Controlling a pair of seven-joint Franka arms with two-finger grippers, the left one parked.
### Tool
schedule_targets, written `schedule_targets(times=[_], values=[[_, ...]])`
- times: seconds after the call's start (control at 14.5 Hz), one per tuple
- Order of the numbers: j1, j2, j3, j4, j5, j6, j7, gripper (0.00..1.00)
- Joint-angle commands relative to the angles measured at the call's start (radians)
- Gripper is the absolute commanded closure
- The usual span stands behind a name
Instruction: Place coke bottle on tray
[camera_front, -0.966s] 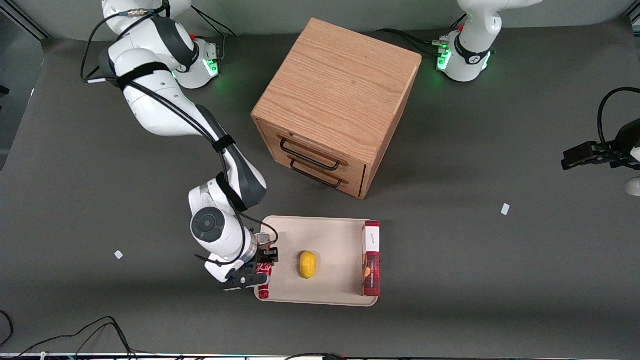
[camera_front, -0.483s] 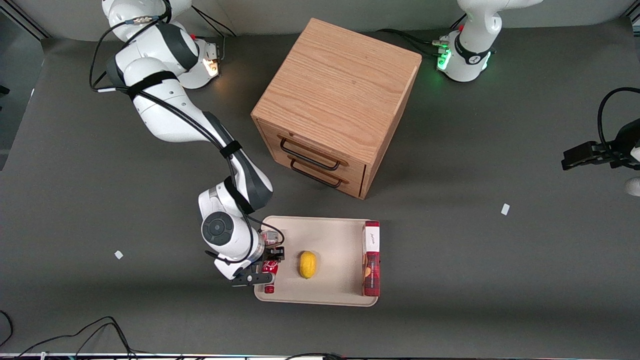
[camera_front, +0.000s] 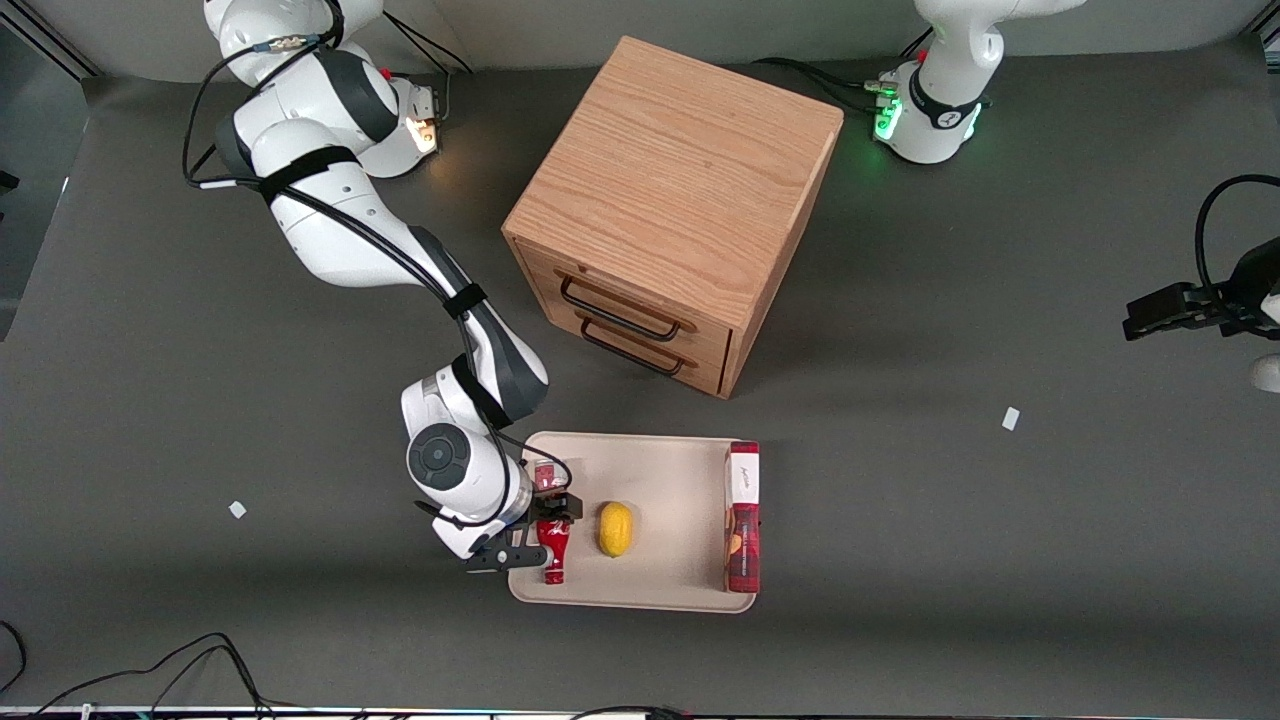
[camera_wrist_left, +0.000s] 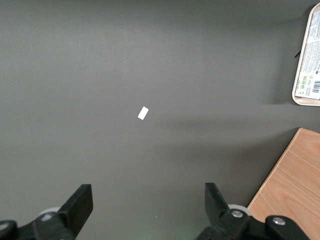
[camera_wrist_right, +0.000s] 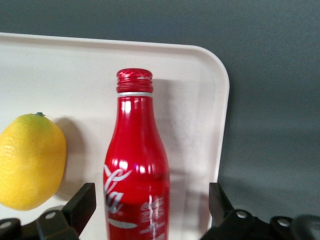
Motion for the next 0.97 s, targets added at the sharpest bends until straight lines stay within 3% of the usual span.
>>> schedule_targets(times=[0.0, 0.41, 0.9], values=[[0.006, 0.004, -0.003, 0.010, 0.021, 0.010, 0.015, 0.00], [-0.004, -0.110, -0.003, -0.049, 0.023, -0.013, 0.064, 0.00], [-0.075, -0.578, -0.070, -0.530, 0.023, -0.012, 0.038, 0.00]])
